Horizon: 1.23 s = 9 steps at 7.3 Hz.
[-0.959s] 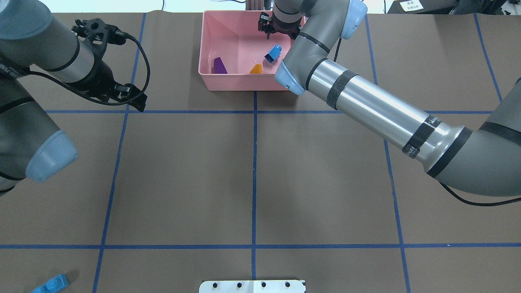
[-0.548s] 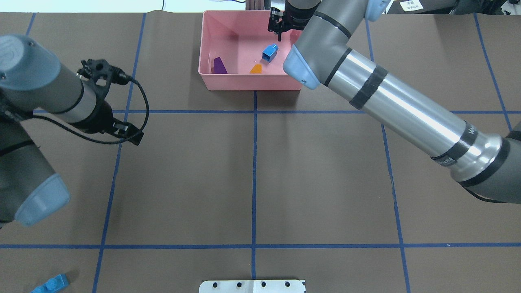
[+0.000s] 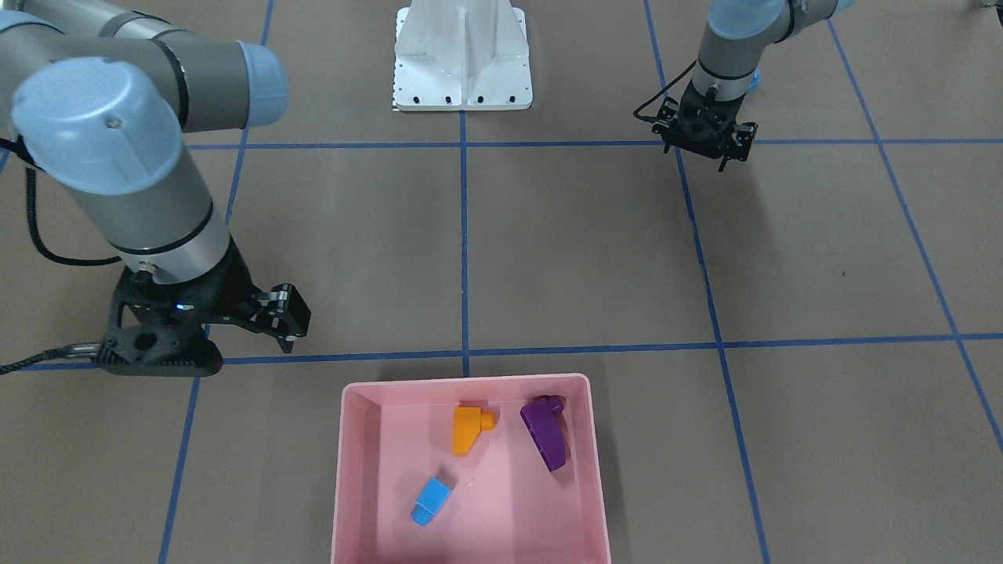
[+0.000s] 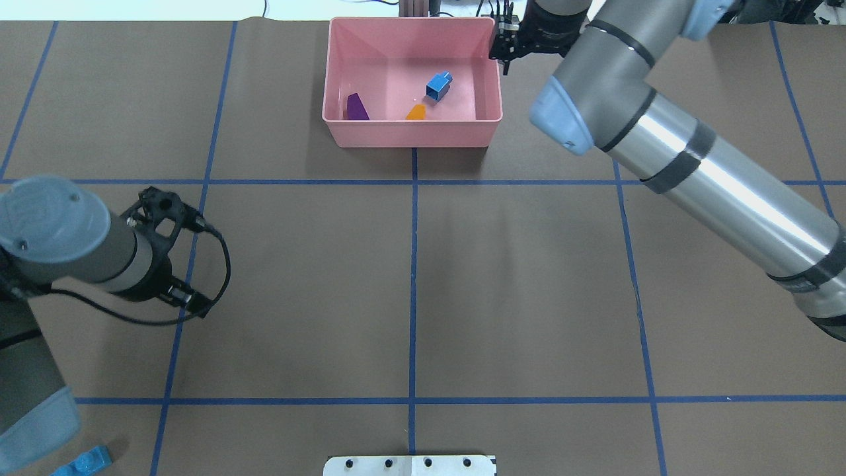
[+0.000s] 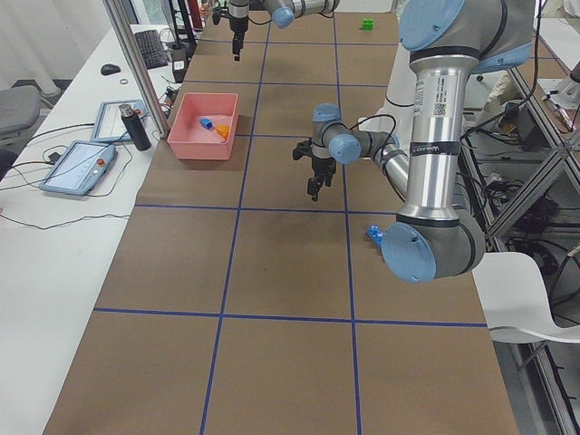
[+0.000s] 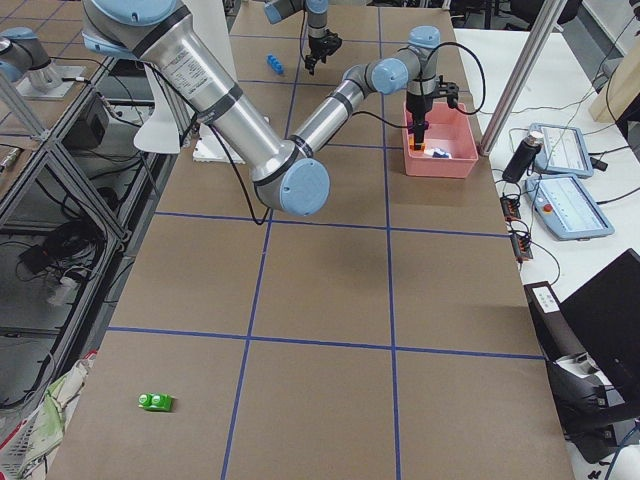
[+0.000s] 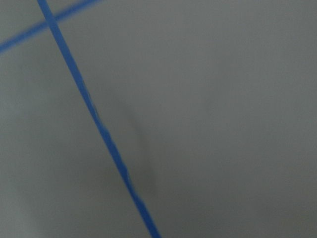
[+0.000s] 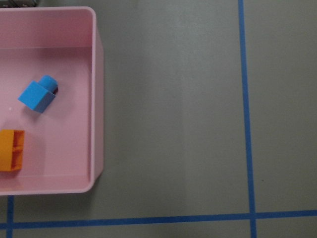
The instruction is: Put all blocks into box
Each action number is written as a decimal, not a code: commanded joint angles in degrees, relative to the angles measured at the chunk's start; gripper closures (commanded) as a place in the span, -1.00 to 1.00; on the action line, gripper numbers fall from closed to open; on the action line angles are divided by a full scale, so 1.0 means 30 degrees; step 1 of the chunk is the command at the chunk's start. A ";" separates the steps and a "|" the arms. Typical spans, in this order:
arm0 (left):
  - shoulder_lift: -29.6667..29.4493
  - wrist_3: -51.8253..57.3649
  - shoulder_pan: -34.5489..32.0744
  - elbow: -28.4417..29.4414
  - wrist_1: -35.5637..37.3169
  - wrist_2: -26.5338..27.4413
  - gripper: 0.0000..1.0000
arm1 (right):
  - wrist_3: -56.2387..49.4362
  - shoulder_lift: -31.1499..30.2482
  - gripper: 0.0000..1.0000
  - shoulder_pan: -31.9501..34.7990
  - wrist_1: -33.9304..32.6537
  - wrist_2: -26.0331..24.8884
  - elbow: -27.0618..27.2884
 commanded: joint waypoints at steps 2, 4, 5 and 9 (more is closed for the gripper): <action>0.2936 0.0864 0.4104 -0.0380 -0.1381 0.0942 -1.00 | -0.1461 -0.1352 -1.00 0.0783 -0.0379 0.0648 0.1244; 0.3696 0.1830 0.5516 -0.0468 -0.1411 0.0943 -1.00 | -0.1432 -0.1353 -1.00 0.0783 -0.0379 0.0648 0.1244; 0.3963 0.1861 0.5987 -0.0468 -0.1556 0.0914 -1.00 | -0.1432 -0.1382 -1.00 0.0783 -0.0379 0.0648 0.1244; 0.4815 0.1803 0.7338 -0.0234 -0.1703 0.1704 -0.99 | -0.1257 -0.1528 -1.00 0.0725 -0.0292 0.0619 0.1273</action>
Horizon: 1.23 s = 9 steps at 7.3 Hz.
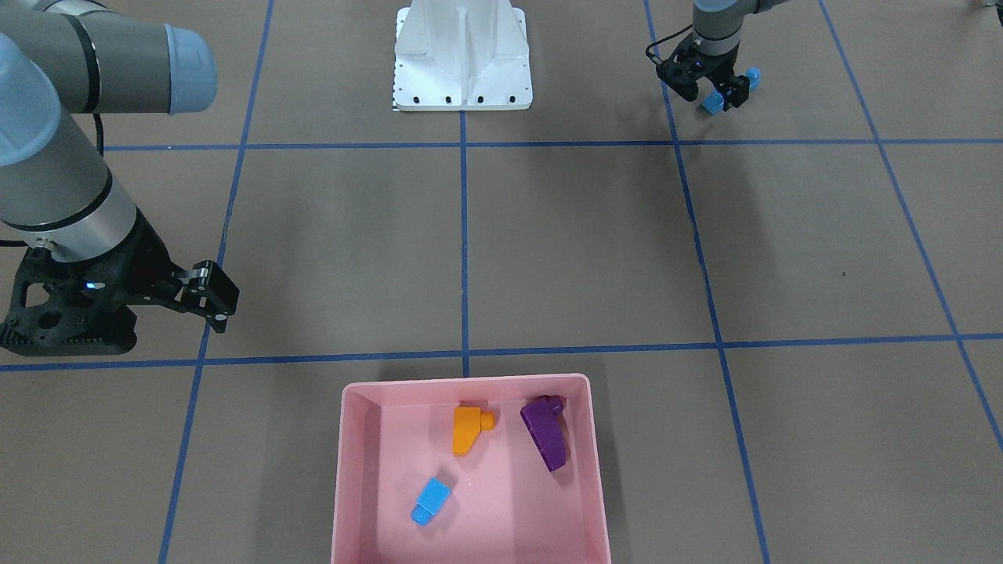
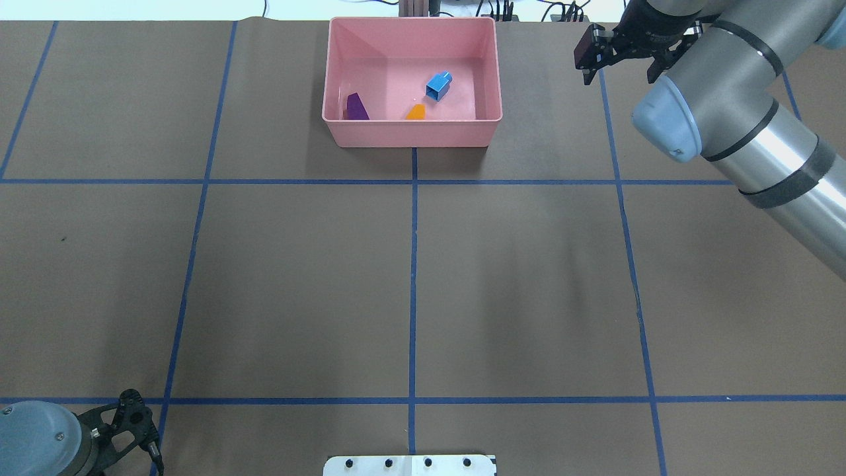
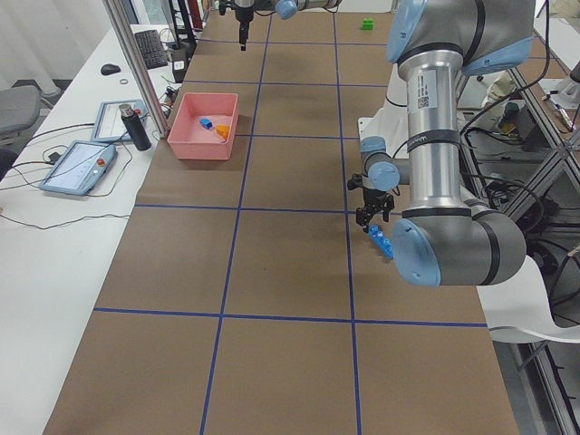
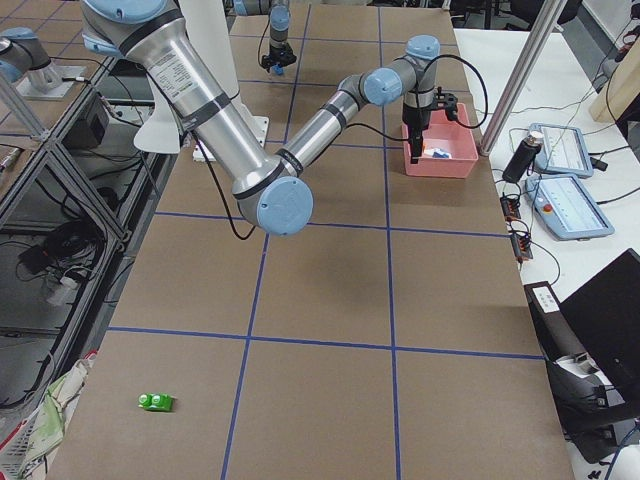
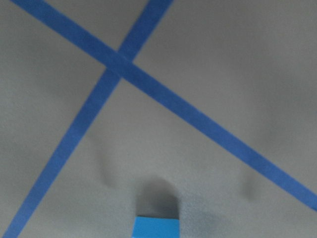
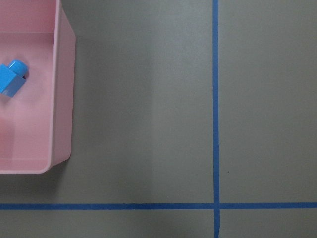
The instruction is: Put all blocks into box
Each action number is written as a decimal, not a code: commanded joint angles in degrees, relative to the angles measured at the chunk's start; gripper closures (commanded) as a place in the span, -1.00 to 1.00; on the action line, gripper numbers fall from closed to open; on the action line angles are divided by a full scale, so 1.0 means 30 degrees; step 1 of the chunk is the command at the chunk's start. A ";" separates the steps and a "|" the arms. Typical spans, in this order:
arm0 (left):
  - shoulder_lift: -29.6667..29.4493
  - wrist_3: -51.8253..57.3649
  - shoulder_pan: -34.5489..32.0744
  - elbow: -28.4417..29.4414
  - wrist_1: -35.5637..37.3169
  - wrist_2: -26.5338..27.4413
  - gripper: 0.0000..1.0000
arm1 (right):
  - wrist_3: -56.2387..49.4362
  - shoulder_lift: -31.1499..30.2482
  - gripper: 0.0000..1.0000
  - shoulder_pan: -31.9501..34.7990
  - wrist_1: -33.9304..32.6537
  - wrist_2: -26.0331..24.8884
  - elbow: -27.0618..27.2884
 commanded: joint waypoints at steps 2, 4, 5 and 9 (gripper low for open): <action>0.0141 0.0049 0.0336 0.0161 -0.0008 0.0255 0.16 | 0.0160 -0.0005 -1.00 -0.0017 0.0048 0.0003 0.0052; 0.0112 0.0020 0.0249 -0.0013 -0.0037 0.0255 1.00 | 0.0160 -0.0005 -1.00 -0.0017 0.0107 0.0003 0.0023; 0.0141 -0.0299 0.0045 -0.0392 -0.0037 0.0226 1.00 | 0.0015 -0.0005 -1.00 -0.0017 0.0107 0.0032 -0.0006; -0.0995 -0.3517 -0.5384 -0.3321 -0.0008 -0.0474 1.00 | -0.0365 0.0024 -1.00 0.0276 0.0165 0.0472 0.0023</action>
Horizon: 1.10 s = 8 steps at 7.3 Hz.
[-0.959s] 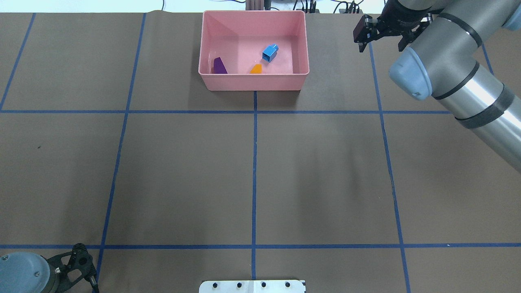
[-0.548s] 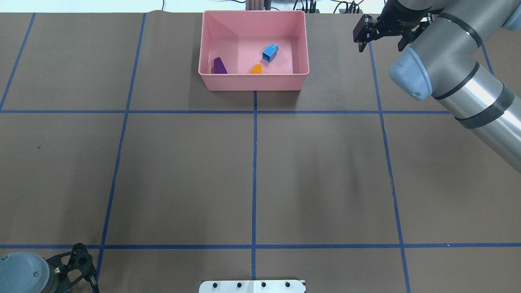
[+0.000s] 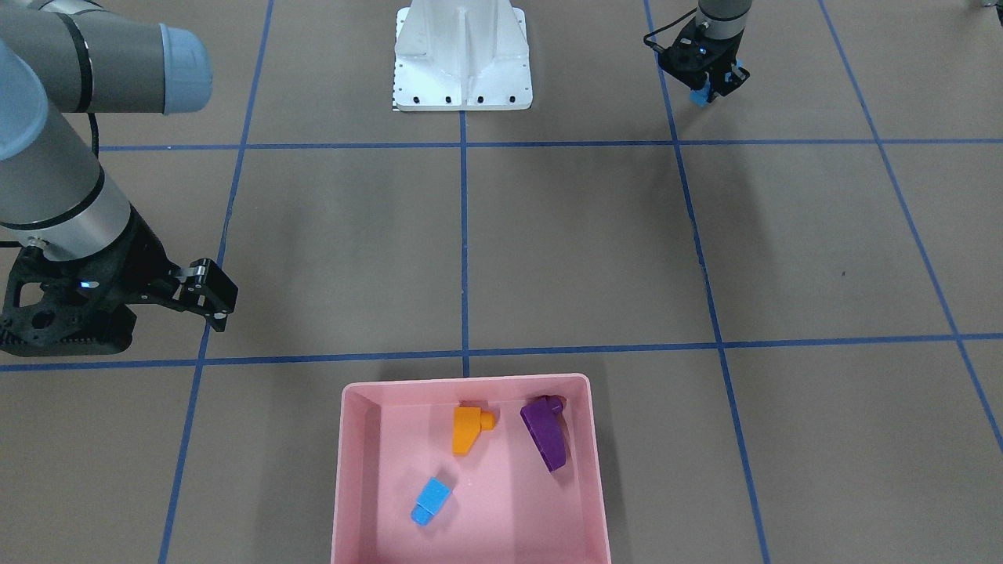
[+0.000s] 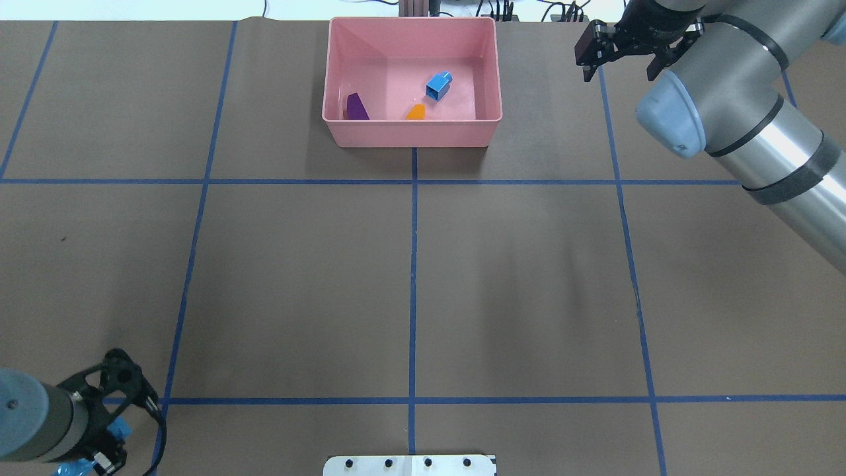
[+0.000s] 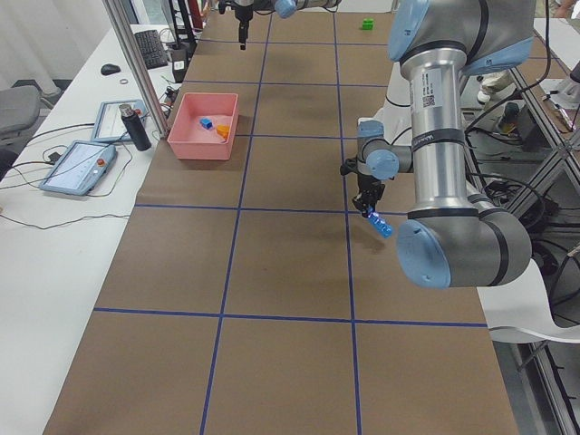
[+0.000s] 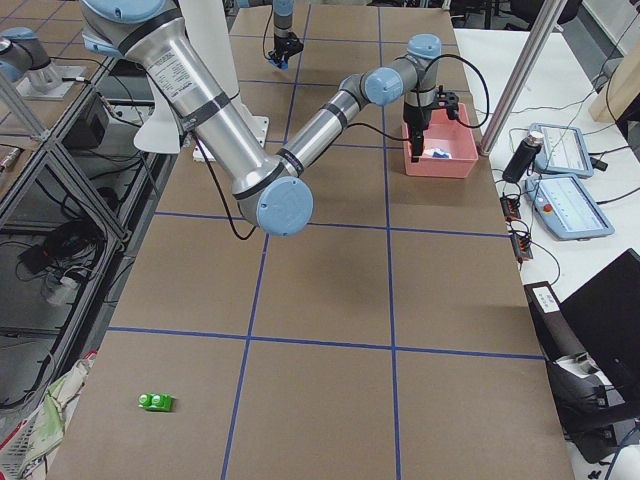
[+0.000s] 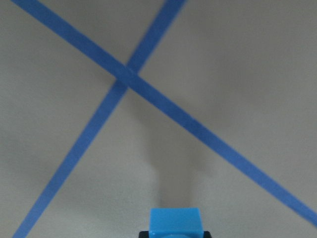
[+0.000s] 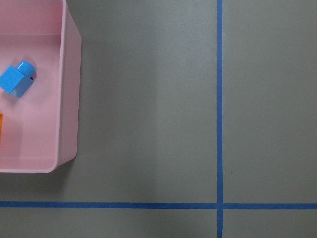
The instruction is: Put all blocks into box
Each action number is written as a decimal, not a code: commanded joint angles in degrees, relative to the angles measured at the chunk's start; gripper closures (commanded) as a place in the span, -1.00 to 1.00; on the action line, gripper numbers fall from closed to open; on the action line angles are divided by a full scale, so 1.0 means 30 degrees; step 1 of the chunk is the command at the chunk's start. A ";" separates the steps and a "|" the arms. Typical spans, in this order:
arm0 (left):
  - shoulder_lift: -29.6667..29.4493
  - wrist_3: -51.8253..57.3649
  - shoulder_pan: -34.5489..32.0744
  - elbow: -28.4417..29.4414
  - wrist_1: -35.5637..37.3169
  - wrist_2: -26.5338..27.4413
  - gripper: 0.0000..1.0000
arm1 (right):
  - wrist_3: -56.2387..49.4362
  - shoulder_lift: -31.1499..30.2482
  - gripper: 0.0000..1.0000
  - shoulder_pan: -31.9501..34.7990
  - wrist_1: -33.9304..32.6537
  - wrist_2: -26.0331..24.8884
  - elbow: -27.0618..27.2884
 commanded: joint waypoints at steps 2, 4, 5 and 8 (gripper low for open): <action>-0.3886 -0.3636 -0.5961 -0.0414 0.0169 -0.2160 1.00 | -0.1321 -0.0490 -1.00 0.0312 -0.0017 0.0055 0.0392; -0.7953 -0.6471 -0.7907 0.1277 0.0258 -0.2753 1.00 | -0.4099 -0.2564 -1.00 0.1391 0.0070 0.0984 0.1271; -1.0586 -0.8521 -0.8465 0.3028 0.0375 -0.2725 1.00 | -0.5649 -0.3821 -1.00 0.1891 0.0042 0.1225 0.1912; -1.9339 -1.2078 -0.9553 1.0658 0.1284 -0.2725 1.00 | -0.7623 -0.7396 -1.00 0.2276 0.0071 0.1168 0.4748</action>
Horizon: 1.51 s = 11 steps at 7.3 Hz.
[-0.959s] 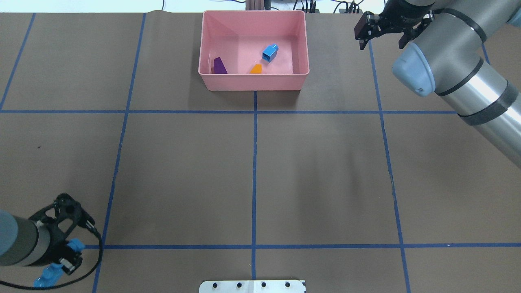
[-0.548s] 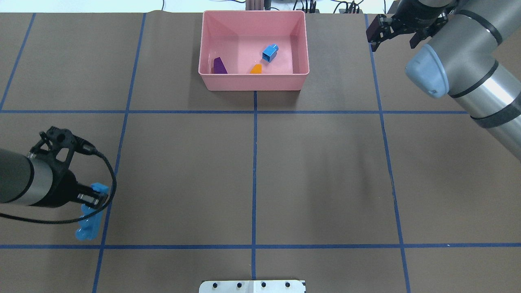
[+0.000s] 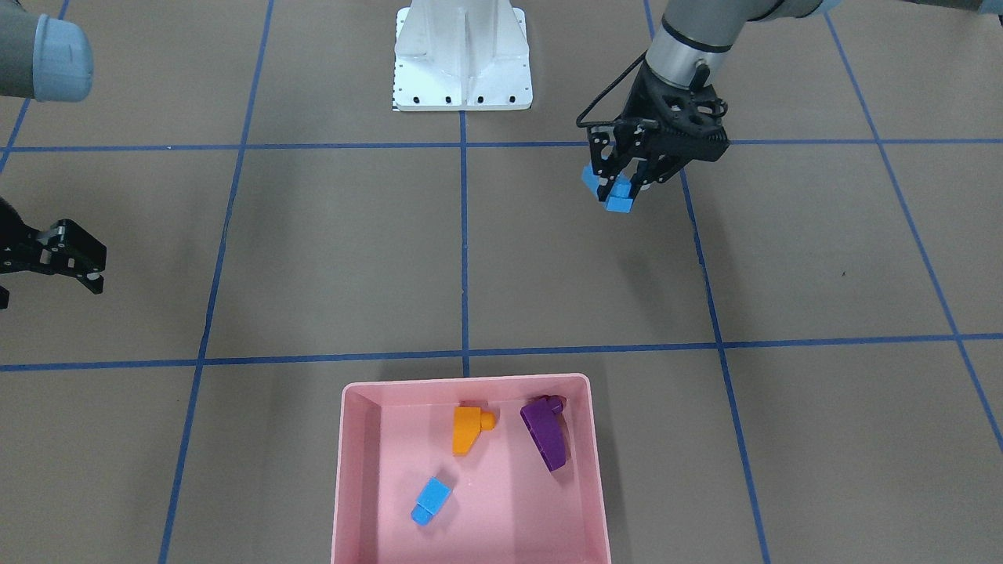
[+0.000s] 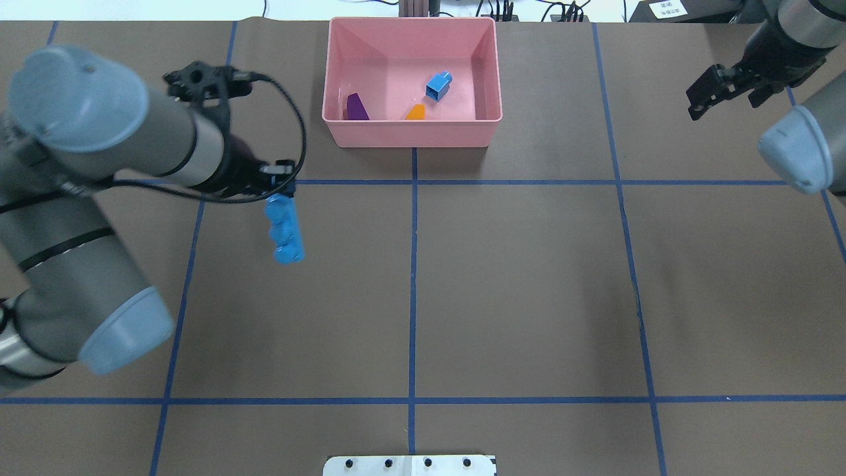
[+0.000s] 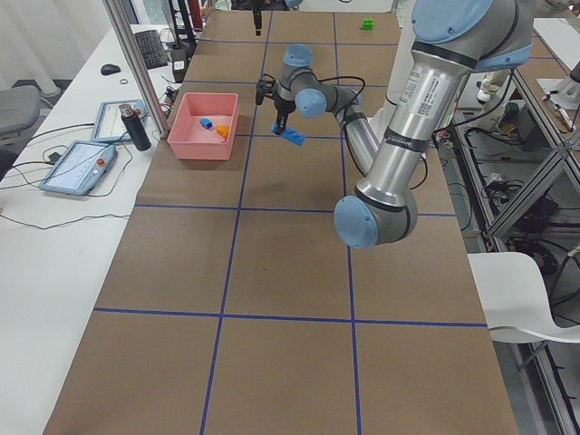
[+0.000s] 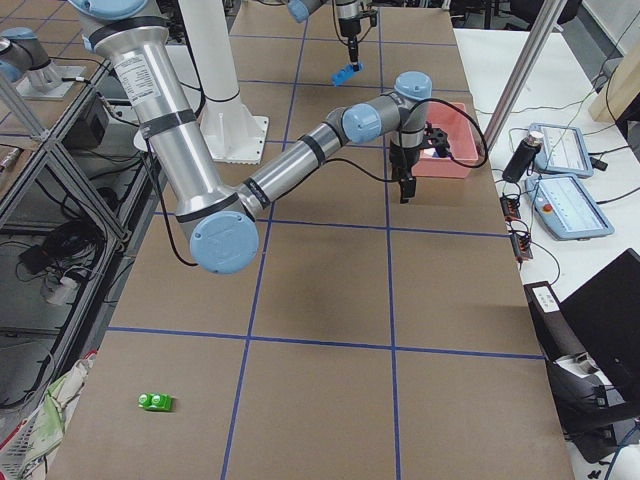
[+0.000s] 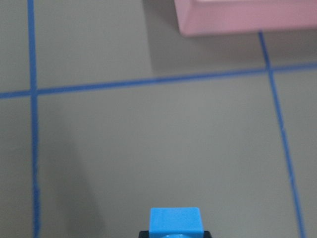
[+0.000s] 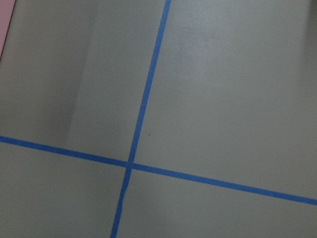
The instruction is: Put all blocks into box
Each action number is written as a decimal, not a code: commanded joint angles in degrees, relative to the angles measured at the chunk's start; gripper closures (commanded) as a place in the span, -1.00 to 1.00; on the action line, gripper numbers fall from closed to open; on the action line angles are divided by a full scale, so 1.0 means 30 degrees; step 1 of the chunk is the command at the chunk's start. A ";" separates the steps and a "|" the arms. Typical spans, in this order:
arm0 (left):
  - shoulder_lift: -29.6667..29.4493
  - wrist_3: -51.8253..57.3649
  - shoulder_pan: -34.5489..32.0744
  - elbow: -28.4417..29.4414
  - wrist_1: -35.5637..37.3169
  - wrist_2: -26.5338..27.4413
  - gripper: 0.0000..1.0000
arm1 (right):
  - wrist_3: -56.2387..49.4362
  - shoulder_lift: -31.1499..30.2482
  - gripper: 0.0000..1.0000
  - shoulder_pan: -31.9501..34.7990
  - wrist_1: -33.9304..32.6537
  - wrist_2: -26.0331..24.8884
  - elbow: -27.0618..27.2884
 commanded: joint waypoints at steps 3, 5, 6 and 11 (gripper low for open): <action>-1.1879 -0.1414 -0.1778 1.4857 -0.0279 0.0015 1.00 | -0.0669 -0.4206 -1.00 0.0077 0.0737 0.0058 0.3376; -1.4293 -0.0977 -0.3156 2.0694 -0.2266 -0.0014 1.00 | -0.0552 -0.5994 -1.00 0.0106 0.2260 0.0029 0.3439; -1.4825 -0.0104 -0.3829 2.2345 -0.2534 -0.0014 1.00 | -0.0551 -0.6989 -1.00 0.0107 0.2933 0.0028 0.3613; -1.4105 0.2802 -0.3778 2.2235 -0.4534 -0.0768 -1.00 | -0.0785 -1.1883 -1.00 0.0775 0.5928 0.1167 0.4200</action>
